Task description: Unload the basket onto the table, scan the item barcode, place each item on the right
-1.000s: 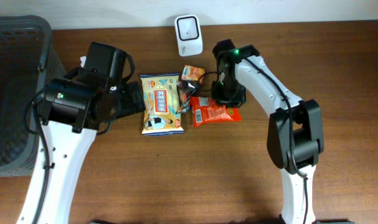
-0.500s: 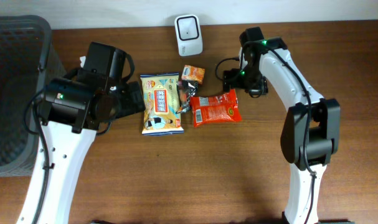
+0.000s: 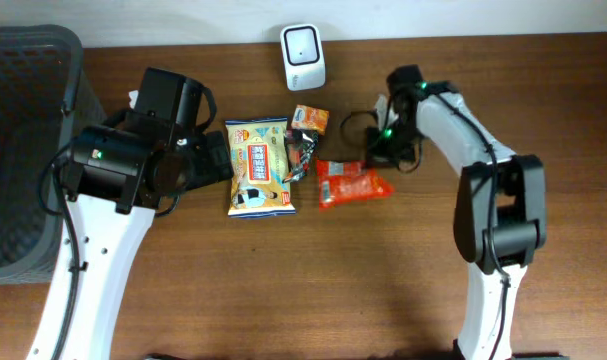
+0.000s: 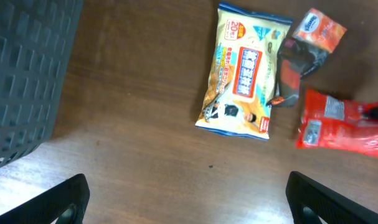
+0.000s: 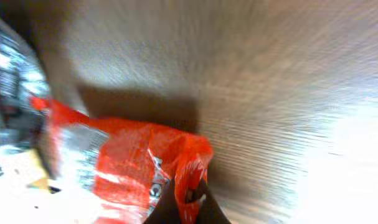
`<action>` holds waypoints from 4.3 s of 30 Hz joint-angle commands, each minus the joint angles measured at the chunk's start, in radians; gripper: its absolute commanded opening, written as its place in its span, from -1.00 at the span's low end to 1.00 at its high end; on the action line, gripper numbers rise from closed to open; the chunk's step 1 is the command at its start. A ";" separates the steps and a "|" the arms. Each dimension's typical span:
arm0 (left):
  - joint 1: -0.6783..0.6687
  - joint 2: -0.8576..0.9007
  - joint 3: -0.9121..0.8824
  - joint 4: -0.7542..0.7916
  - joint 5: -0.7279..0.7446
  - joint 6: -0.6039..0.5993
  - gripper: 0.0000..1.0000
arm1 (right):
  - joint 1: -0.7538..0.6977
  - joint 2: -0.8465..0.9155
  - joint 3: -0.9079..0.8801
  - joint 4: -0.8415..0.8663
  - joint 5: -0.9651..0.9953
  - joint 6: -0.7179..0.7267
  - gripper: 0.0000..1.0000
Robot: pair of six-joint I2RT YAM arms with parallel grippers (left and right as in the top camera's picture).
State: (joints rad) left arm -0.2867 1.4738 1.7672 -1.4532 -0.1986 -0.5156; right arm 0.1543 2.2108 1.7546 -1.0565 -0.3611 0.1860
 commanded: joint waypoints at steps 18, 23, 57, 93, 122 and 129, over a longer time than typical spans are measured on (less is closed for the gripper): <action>0.002 -0.006 0.004 0.000 0.000 0.008 0.98 | 0.193 -0.190 -0.132 -0.158 0.889 0.533 -0.92; 0.002 -0.006 0.004 0.000 0.000 0.008 0.98 | 0.417 -0.187 -0.131 -0.013 0.705 0.533 -0.12; 0.002 -0.006 0.004 0.000 0.000 0.008 0.98 | 0.146 -0.148 -0.092 0.016 0.362 0.646 -0.92; 0.002 -0.006 0.004 0.000 0.000 0.008 0.98 | 0.207 0.233 0.326 0.921 0.115 0.809 -0.92; 0.002 -0.006 0.004 0.000 0.000 0.008 0.98 | -0.818 0.103 0.469 -0.055 0.469 0.098 -0.68; 0.002 -0.006 0.004 0.000 0.000 0.008 0.98 | -0.884 0.146 0.469 -0.081 0.607 0.098 0.63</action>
State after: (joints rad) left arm -0.2867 1.4738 1.7672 -1.4544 -0.1986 -0.5159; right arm -0.7120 2.3520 2.2196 -1.1095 0.2153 0.2794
